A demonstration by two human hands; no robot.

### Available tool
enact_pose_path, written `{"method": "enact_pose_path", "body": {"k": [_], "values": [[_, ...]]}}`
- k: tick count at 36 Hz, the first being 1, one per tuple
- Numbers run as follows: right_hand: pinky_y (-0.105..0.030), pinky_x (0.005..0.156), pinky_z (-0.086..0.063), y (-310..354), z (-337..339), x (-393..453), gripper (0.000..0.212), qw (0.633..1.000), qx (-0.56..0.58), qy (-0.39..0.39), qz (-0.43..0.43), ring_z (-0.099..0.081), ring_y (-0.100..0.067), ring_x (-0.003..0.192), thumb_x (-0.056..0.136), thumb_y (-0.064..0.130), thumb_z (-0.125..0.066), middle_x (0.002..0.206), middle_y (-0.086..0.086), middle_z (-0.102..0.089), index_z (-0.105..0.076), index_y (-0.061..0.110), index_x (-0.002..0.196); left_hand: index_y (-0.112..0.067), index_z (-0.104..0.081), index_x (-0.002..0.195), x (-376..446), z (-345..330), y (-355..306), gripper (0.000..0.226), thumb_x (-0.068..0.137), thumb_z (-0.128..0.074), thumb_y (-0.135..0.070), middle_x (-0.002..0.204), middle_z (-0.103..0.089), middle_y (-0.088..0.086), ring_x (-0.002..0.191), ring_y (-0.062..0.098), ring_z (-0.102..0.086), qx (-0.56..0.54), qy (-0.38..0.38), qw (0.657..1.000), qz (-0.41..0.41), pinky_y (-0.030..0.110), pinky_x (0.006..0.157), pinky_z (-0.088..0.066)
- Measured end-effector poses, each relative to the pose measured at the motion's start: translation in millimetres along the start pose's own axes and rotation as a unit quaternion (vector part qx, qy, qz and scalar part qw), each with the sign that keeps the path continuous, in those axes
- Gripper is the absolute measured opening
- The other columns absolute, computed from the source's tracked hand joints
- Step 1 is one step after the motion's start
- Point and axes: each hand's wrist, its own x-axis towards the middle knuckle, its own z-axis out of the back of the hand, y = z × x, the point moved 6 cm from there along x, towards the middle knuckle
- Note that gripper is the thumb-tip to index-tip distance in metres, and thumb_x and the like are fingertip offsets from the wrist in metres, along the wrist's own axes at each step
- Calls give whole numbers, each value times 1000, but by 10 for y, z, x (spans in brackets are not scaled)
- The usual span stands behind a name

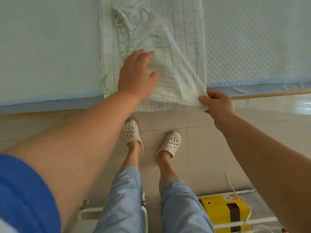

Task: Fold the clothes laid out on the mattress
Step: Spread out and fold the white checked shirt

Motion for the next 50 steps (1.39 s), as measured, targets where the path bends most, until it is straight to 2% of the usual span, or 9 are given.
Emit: {"method": "enact_pose_path", "body": {"k": [5,13,22,28,30,33,36,46,50], "values": [[-23,62,-46,-105,34,-12,15,999,-11,28,-22,-61,-12,78,80,16,-71,85,6,-65,-64,25,90,-19,-20,148,-38,-213,182,77,84,-62,-29,158,-8,8,144,23,-8,139,83,987,-14,40,114,-12],[-21,72,-38,558,183,-43,36,982,-158,-46,93,-53,-6,89,85,36,-61,105,12,-56,-56,24,118,-15,-51,132,111,115,14,49,84,-58,-22,142,-42,9,133,27,-33,75,-1,997,-21,41,109,-24],[-37,91,-47,1948,-338,513,59,949,-245,-70,188,-51,-18,108,84,51,-55,122,1,-49,-44,17,131,-18,-45,137,851,309,173,61,82,-62,-39,150,-30,9,139,30,-23,104,-10,995,0,44,111,-23],[-41,99,-40,2596,-715,900,75,941,-256,-108,191,-42,-21,120,81,63,-53,128,-1,-43,-37,13,134,-37,-50,129,1021,357,291,59,74,-57,-57,149,-30,0,140,29,-16,162,-30,986,24,51,109,-14],[-35,91,-41,2747,-781,977,65,931,-279,-117,202,-44,-16,110,82,61,-52,117,2,-46,-42,14,127,-38,-48,130,1025,340,312,61,73,-55,-60,151,-28,1,140,28,-14,157,-12,987,21,51,108,-13],[-27,62,-41,2854,-774,1093,24,930,-280,-120,206,-47,-11,70,89,44,-45,76,7,-47,-49,22,81,-36,-47,130,1008,324,346,60,75,-55,-57,152,-25,2,141,27,-12,144,17,989,5,50,108,-12],[-23,46,-29,2852,-683,1160,35,954,-223,-109,169,-32,-9,50,92,36,-44,57,7,-34,-34,22,61,-33,-47,130,1008,381,379,57,77,-59,-51,152,-27,2,141,26,-14,124,23,992,-5,47,108,-14],[-22,47,-38,3019,-533,1303,22,966,-218,-67,117,-44,-7,56,89,39,-48,66,10,-48,-47,25,72,-23,-61,119,1323,687,276,45,79,-62,-43,130,-52,3,126,26,-38,72,-41,997,10,43,102,-21],[-22,52,-42,3147,-582,1444,17,967,-200,-65,141,-50,-6,63,91,35,-47,74,10,-53,-56,20,90,-21,-47,135,1624,719,153,54,85,-54,-42,146,-37,6,137,26,-26,22,-54,998,19,43,109,-20]]}}
